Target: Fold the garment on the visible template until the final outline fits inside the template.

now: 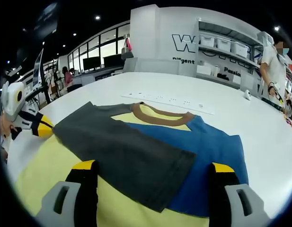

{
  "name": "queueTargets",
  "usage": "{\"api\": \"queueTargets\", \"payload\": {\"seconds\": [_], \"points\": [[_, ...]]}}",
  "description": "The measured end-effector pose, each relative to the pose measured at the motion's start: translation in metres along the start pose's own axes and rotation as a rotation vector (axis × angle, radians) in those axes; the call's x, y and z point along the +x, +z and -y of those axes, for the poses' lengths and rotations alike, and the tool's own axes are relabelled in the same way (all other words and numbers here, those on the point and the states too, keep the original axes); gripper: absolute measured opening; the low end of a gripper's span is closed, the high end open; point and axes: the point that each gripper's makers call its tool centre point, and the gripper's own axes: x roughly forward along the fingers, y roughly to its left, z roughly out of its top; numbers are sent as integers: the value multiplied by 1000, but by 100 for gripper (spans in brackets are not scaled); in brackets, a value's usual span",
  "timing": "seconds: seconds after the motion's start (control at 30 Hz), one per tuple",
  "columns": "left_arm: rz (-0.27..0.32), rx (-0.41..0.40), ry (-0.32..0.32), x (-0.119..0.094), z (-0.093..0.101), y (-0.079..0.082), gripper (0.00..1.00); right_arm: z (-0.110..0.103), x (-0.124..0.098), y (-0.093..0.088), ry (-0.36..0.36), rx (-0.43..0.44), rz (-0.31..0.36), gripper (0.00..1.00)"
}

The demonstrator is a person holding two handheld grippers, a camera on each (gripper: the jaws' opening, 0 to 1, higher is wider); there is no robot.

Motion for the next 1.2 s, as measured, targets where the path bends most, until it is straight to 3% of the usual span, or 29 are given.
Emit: {"api": "queueTargets", "payload": {"seconds": [0.23, 0.3, 0.43, 0.5, 0.7, 0.8, 0.93, 1.2], "points": [[-5, -16, -1, -2, 1, -4, 0, 0, 0, 0, 1, -1, 0, 97], [-5, -68, -7, -3, 0, -3, 1, 0, 0, 0, 3, 0, 2, 98], [-6, -135, 7, -3, -6, -2, 21, 0, -5, 5, 27, 53, 23, 99], [-20, -222, 2, -3, -8, -3, 28, 7, -11, 13, 13, 73, 63, 99], [22, -355, -32, 3, -6, 9, 34, 23, -25, 19, -6, 61, 74, 99], [-16, -368, -14, 12, -5, 6, 31, 36, -32, 17, -28, 84, 72, 99], [-6, -404, -17, 18, -2, 9, 26, 51, -39, 4, -58, 109, 40, 99], [-54, -369, 8, 23, 3, 14, 15, 60, -51, -19, -87, 108, 4, 99]]}}
